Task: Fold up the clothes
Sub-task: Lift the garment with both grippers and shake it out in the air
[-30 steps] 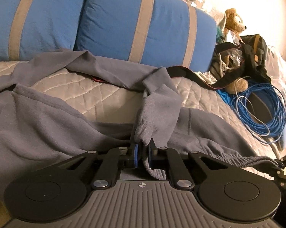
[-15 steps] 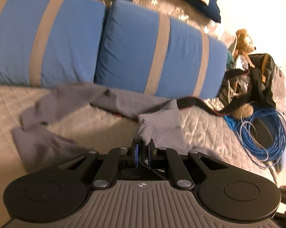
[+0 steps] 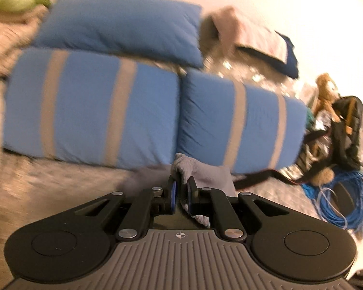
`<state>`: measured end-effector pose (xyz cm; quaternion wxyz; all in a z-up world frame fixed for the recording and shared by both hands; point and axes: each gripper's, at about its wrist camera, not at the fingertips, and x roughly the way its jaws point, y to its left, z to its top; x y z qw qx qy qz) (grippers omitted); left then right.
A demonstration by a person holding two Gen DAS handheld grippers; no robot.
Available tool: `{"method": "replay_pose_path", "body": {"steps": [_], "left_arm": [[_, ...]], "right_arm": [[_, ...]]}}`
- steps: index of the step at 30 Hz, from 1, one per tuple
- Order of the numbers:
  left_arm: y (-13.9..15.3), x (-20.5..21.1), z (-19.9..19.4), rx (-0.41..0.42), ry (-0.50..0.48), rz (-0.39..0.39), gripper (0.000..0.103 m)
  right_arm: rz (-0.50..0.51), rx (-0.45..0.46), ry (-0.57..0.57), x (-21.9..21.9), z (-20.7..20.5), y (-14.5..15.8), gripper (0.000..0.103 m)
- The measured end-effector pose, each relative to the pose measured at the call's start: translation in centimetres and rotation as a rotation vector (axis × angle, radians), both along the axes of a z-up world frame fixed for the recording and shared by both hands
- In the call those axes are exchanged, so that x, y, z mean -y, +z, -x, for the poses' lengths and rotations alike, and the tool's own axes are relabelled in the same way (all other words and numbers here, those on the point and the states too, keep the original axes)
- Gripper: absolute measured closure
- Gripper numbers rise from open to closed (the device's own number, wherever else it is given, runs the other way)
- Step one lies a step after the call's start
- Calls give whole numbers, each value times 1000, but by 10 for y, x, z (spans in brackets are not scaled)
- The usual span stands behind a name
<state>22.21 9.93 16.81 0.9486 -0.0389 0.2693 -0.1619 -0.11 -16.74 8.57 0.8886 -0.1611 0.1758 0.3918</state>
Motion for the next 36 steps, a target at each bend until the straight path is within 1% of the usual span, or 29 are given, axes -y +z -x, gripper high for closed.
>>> {"method": "replay_pose_path", "body": {"steps": [2,4,6,7,9,10,11,13,14,15,16,23,29,33,36], "left_arm": [[24,-33,20,28,88,-27,95],[47,-66,40,57,181,-54,95],[85,-103,70,107,312,-81,96],[111,-120,87,146,365,-75,96],[157,-130,117,250,437,-112,96],[173,-127,126,287,445,-112,96],[187,-121,134,320,446,-106,96],[197,-96,133,331,429,-141,96],[195,-78,126,326,416,-176,96],[192,-60,118,320,403,-213,96],[186,-43,110,309,382,-220,96],[138,66,50,257,177,-173,96],[97,162,19,210,13,-192,96],[67,226,5,170,-73,-215,96],[42,273,-3,134,-124,-228,96]], "right_arm": [[-30,10,87,-34,18,14,94],[-79,-4,176,-68,33,30,94],[-163,-31,289,-105,46,53,95],[-208,-38,333,-118,51,67,95],[-289,-26,380,-129,57,97,95],[-325,-16,381,-128,56,110,95],[-357,-15,373,-122,52,122,95],[-387,-5,335,-108,42,134,95],[-394,-6,310,-100,36,136,95],[-400,-28,284,-91,27,135,95],[-404,-50,256,-80,18,132,95],[-379,-96,16,4,-41,94,95],[-351,-122,-191,86,-80,50,95],[-338,-167,-313,129,-96,19,95],[-314,-185,-395,154,-108,-2,95]]}}
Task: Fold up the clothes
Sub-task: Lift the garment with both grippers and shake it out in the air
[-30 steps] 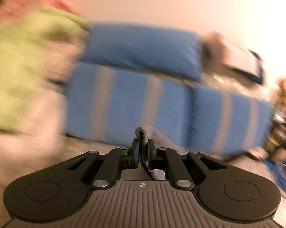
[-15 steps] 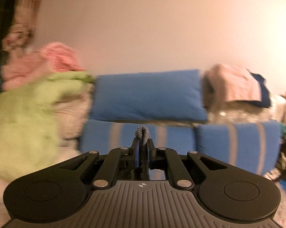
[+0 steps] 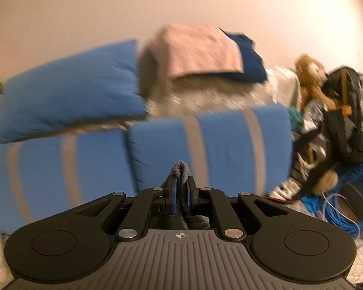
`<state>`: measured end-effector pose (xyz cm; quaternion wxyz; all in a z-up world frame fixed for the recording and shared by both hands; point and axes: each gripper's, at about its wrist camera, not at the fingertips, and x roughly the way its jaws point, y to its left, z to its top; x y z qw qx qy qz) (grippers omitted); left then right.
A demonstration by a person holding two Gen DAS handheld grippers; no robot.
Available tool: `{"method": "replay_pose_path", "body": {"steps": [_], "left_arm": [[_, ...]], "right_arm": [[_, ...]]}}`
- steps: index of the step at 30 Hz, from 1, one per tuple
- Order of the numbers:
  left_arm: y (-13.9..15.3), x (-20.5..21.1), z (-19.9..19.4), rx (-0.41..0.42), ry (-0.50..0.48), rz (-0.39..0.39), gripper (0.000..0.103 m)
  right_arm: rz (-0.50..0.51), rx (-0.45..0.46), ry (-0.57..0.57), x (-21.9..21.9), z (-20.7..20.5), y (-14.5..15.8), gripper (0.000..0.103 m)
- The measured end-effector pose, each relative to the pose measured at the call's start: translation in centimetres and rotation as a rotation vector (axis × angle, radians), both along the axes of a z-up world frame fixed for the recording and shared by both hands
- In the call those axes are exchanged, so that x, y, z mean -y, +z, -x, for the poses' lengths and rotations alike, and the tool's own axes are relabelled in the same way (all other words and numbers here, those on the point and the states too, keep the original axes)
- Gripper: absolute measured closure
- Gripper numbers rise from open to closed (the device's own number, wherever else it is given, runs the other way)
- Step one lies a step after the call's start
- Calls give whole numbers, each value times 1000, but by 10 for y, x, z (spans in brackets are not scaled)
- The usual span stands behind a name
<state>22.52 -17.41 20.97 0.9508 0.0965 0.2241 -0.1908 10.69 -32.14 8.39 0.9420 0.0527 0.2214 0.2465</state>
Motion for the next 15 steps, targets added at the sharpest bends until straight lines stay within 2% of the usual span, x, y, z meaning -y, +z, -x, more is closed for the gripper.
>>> {"method": "replay_pose_path", "body": {"steps": [9,15], "left_arm": [[-67,128,-23,-40,-96,-96,96],[-102,187,-33,-73,-161,-121,96]], "right_arm": [[45,-97,-176,79,-9,-48,95],[47,-155,-262,127,-17,-71,95]]}}
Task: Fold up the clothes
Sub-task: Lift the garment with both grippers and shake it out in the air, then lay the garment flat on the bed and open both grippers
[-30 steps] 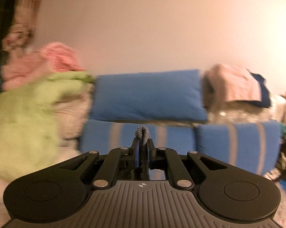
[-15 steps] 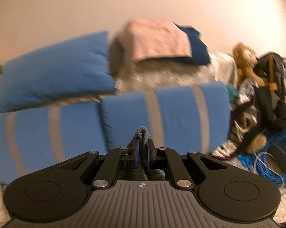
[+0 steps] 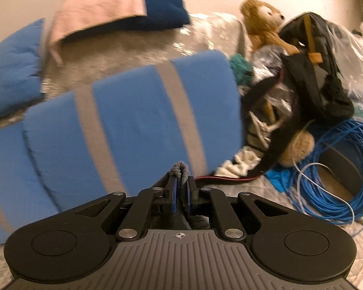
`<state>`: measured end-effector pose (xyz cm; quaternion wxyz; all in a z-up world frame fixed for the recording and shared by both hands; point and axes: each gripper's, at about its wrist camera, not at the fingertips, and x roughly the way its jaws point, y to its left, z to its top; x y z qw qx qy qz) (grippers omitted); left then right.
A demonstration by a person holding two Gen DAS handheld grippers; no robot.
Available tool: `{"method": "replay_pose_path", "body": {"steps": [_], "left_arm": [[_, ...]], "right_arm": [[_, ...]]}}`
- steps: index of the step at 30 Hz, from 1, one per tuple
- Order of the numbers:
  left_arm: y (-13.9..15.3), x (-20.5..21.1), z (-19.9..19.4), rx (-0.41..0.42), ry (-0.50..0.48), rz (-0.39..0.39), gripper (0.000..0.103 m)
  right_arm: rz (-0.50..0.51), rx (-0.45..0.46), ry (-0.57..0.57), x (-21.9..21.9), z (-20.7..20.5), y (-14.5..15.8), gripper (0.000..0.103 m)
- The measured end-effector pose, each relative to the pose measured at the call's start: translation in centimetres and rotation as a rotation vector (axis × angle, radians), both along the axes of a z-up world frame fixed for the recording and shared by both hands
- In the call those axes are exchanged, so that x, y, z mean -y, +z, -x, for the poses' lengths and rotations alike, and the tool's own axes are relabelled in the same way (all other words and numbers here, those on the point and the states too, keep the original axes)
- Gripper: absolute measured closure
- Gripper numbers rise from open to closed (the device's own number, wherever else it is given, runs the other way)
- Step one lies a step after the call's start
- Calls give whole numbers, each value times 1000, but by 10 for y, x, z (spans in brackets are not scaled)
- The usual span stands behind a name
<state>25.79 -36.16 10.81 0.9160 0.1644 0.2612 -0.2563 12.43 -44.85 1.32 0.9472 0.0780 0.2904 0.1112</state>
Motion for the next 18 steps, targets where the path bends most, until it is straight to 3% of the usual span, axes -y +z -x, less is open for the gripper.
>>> {"method": "replay_pose_path", "body": {"steps": [18], "left_arm": [[-66,130,-19,-68,-151,-31,96]], "right_arm": [[26,-93,-205,80,-12,-39,95]]}}
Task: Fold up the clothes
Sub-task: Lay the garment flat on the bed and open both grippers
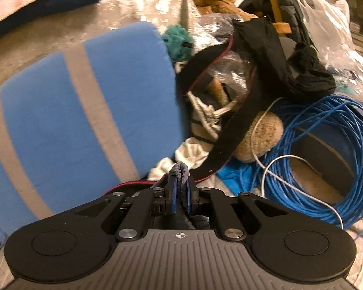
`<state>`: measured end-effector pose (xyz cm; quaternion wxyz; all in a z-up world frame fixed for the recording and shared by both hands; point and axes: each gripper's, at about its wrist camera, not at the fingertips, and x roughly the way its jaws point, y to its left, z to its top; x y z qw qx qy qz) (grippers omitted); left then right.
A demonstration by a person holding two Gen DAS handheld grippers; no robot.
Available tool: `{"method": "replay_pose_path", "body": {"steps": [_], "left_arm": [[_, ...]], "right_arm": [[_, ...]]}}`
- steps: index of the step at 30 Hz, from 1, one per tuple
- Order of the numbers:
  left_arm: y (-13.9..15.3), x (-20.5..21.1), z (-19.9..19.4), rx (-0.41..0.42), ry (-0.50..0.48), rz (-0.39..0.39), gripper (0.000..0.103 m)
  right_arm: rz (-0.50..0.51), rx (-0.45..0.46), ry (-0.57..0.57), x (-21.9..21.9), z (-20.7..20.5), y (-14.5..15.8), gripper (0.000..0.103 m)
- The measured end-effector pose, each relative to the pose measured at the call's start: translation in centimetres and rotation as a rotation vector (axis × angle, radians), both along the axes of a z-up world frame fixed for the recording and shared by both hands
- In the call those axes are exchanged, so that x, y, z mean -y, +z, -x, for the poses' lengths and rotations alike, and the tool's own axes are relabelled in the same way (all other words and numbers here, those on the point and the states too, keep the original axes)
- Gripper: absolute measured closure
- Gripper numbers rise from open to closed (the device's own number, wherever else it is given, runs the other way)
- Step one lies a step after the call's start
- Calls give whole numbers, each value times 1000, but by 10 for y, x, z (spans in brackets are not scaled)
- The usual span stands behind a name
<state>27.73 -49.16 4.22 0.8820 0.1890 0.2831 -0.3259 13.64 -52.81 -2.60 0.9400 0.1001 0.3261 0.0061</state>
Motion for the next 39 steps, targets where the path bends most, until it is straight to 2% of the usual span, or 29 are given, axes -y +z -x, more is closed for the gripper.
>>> {"method": "replay_pose_path", "body": {"steps": [5,6,7,8,9,10,12,13,14,16,19,27,30,33,39], "left_arm": [[-18,35,-5,-28,-44,21,95],[-24,41,-7,-36,-45,12,93],[-31,47,-12,-62,-41,-2,89],[-36,50,-15,-88,-43,-12,87],[-39,51,-16,-103,-44,-16,85],[-39,48,-14,-101,-47,-4,81],[-36,39,-4,-61,-65,11,60],[-34,35,1,-40,-71,2,42],[-32,30,6,-24,-79,-6,31],[-27,12,14,-4,-89,-18,24],[-22,-36,15,-13,-65,-31,24],[-7,-220,-1,-11,138,-134,24],[4,-284,-6,-24,225,-116,24],[12,-333,-9,-34,284,-90,24],[30,-400,9,-7,323,-100,24]], "right_arm": [[11,-35,-71,21,-12,-11,95],[10,-50,-81,24,-15,-15,92],[12,-69,-89,25,-19,-19,73],[16,-83,-97,27,-21,-22,65],[24,-88,-106,28,-21,-24,52],[29,-87,-112,29,-21,-25,33],[21,-46,-112,30,-13,-23,12],[11,-29,-112,30,-10,-21,10],[-3,-21,-109,29,-8,-19,9],[-38,-9,-98,25,-6,-14,0],[-65,-4,-55,5,-6,-7,0],[-48,32,97,-71,0,15,0],[-39,30,128,-89,2,22,0],[-19,23,154,-103,3,29,0],[69,-1,245,-122,-1,50,0]]}}
